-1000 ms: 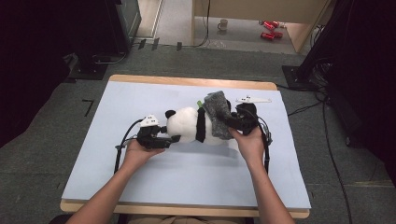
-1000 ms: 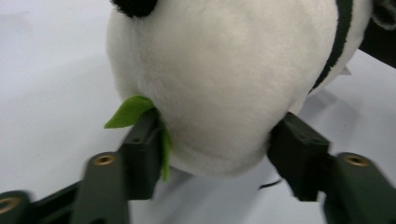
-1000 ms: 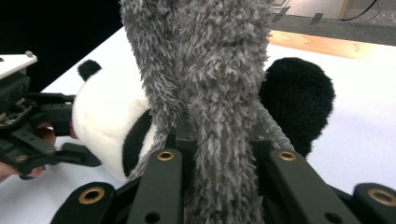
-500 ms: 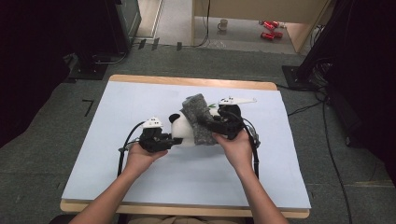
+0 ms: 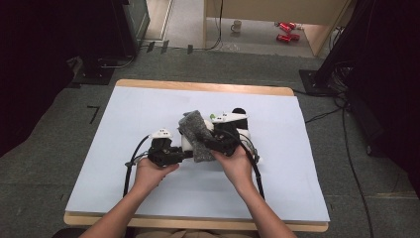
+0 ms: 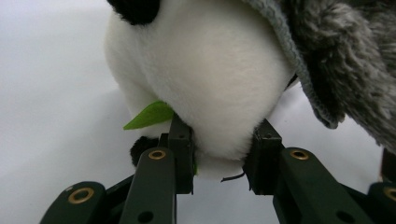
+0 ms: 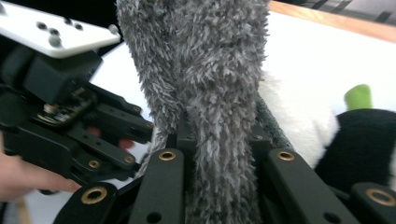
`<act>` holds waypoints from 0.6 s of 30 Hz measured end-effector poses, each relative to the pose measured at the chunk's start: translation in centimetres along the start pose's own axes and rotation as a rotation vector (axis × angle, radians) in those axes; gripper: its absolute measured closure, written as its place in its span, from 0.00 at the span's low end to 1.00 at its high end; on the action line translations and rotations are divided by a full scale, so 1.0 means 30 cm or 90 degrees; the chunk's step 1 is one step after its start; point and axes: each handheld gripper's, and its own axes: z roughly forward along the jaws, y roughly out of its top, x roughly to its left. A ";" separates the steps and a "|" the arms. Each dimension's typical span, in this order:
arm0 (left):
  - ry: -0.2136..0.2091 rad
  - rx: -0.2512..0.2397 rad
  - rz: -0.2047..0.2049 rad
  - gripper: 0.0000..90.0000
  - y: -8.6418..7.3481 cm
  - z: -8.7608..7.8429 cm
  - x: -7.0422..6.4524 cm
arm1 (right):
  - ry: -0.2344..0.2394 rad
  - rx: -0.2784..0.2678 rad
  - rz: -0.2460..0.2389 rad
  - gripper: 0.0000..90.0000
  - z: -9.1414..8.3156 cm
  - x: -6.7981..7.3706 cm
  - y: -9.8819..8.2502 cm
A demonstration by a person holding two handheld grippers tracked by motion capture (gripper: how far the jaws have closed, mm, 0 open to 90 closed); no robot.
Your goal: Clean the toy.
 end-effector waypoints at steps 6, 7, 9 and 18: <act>0.010 0.014 -0.014 0.75 0.003 -0.003 0.039 | -0.052 0.018 -0.008 0.83 -0.017 -0.039 -0.010; 0.004 0.012 -0.018 0.75 0.004 -0.001 0.043 | -0.055 0.018 -0.003 0.83 -0.023 -0.053 -0.014; 0.004 0.013 -0.011 0.76 0.008 -0.001 0.043 | -0.049 0.018 0.016 0.84 -0.038 -0.078 -0.015; 0.005 0.028 -0.006 0.75 0.021 -0.008 0.075 | -0.068 0.012 0.036 0.86 -0.101 -0.127 -0.004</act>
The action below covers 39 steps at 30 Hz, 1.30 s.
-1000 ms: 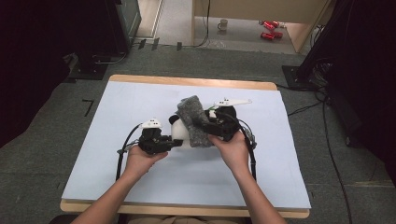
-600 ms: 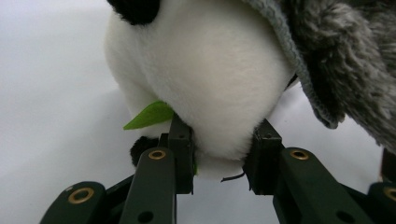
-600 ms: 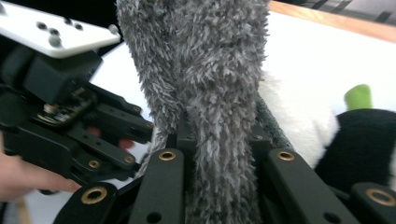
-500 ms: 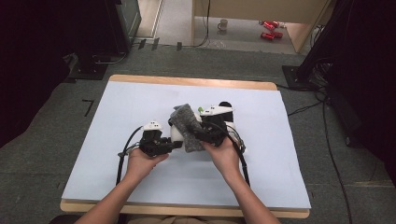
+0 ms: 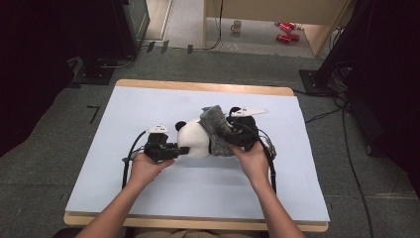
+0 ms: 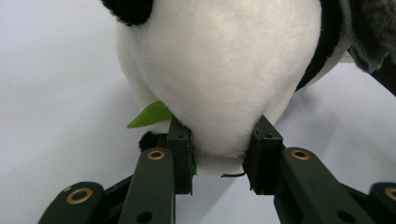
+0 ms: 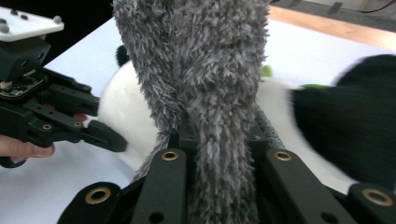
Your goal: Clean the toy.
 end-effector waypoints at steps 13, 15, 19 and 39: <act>0.018 0.007 0.024 0.75 0.014 0.001 0.006 | -0.043 -0.030 0.074 0.85 -0.096 -0.156 -0.042; 0.019 0.006 0.024 0.75 0.016 0.002 0.009 | -0.058 -0.030 0.082 0.85 -0.101 -0.173 -0.050; 0.029 0.009 0.035 0.74 0.021 0.005 0.012 | -0.069 -0.029 0.098 0.85 -0.104 -0.206 -0.075; 0.039 0.007 0.032 0.73 0.016 0.015 0.001 | -0.082 -0.058 0.115 0.85 -0.220 -0.203 -0.035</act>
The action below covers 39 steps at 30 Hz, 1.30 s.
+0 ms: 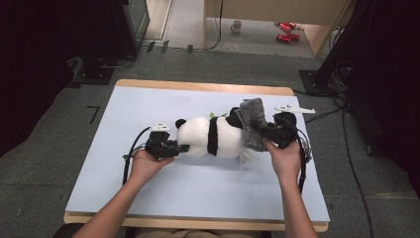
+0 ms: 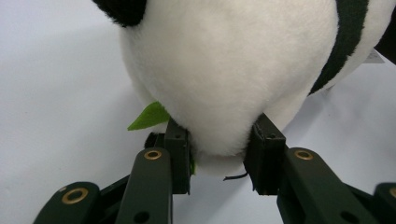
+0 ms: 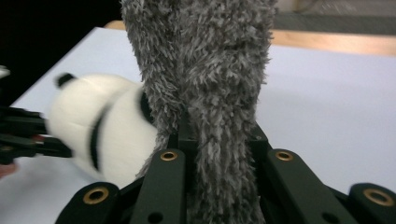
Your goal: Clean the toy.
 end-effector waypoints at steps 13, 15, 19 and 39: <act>0.003 -0.016 -0.007 0.72 -0.017 -0.009 -0.030 | 0.129 0.037 -0.069 0.85 0.114 0.236 0.023; 0.005 -0.016 -0.007 0.72 -0.019 -0.012 -0.038 | 0.143 0.044 -0.080 0.85 0.132 0.271 0.020; 0.004 -0.022 -0.012 0.72 -0.021 -0.017 -0.059 | 0.169 0.058 -0.109 0.85 0.170 0.347 0.009; 0.023 -0.013 -0.016 0.73 -0.030 -0.016 -0.066 | 0.111 0.080 -0.180 0.84 0.275 0.365 -0.053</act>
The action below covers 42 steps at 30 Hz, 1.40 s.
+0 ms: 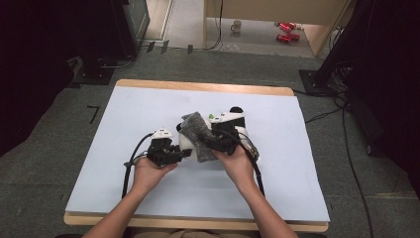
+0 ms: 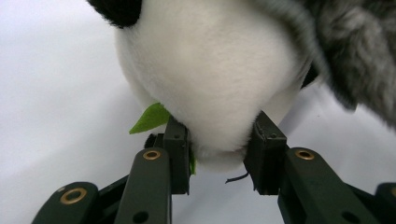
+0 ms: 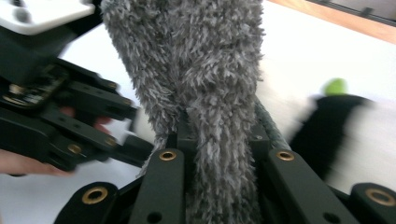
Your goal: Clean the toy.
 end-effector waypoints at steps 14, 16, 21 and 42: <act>-0.011 0.011 0.013 0.73 0.030 0.001 0.049 | -0.048 -0.038 0.094 0.85 -0.145 -0.165 -0.032; -0.012 0.011 0.015 0.73 0.035 0.003 0.054 | -0.055 -0.040 0.103 0.85 -0.159 -0.182 -0.040; -0.011 0.015 0.020 0.72 0.044 0.008 0.070 | -0.064 -0.051 0.135 0.84 -0.194 -0.234 -0.067; -0.020 0.007 0.034 0.62 0.041 0.012 0.099 | -0.095 -0.047 0.201 0.84 -0.201 -0.332 -0.173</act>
